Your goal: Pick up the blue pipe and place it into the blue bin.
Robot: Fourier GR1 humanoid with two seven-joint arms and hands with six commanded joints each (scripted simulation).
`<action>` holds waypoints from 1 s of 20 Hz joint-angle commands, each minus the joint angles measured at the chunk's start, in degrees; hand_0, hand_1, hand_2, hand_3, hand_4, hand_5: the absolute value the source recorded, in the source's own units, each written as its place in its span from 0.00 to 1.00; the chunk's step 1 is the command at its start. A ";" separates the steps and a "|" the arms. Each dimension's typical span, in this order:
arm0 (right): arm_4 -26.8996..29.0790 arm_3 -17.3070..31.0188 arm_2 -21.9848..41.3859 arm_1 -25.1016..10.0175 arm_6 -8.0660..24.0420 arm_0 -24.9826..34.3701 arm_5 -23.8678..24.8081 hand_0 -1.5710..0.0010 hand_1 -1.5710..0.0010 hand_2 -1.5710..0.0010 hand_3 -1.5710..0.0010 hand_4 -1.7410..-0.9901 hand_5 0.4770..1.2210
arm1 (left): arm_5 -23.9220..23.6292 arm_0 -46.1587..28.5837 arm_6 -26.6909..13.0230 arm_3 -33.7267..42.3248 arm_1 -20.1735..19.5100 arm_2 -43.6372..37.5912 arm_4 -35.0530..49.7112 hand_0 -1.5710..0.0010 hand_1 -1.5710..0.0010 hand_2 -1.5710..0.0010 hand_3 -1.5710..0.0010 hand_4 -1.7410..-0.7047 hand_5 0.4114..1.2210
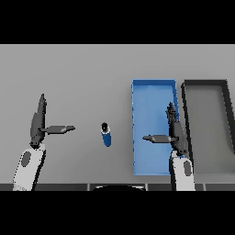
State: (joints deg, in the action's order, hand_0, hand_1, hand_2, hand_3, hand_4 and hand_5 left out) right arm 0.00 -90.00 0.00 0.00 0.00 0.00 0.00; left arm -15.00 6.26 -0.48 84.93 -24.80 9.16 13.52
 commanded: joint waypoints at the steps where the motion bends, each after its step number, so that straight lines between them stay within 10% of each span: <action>1: 0.08 -0.07 -0.06 -0.09 -0.08 -0.11 -0.02 1.00 1.00 1.00 1.00 0.69 0.17 | -0.09 -0.09 0.31 0.15 0.09 0.07 -0.07 1.00 1.00 1.00 1.00 0.71 0.22; 6: 0.89 -1.43 -0.32 -0.89 -0.81 -1.55 -0.91 1.00 1.00 1.00 1.00 0.69 0.17 | -0.94 -0.51 0.14 0.87 1.02 1.12 -0.90 1.00 1.00 1.00 1.00 0.71 0.22; 9: -4.17 -6.76 3.37 -7.08 -6.84 -7.14 -4.89 1.00 1.00 1.00 1.00 0.68 0.17 | 11.07 -4.97 7.22 2.71 -7.52 3.84 -1.41 1.00 1.00 1.00 1.00 0.70 0.22; 20: -6.23 -7.45 4.18 -8.93 -5.51 -6.30 -5.23 1.00 1.00 1.00 1.00 0.69 0.16 | 22.16 -6.51 7.75 8.04 -12.03 9.12 -0.39 1.00 1.00 1.00 1.00 0.69 0.19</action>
State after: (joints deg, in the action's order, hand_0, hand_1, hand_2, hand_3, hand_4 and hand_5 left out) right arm -6.23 -97.46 4.17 -8.95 -5.44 -6.30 -5.22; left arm 7.20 -0.26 7.27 92.97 -36.85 18.28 13.12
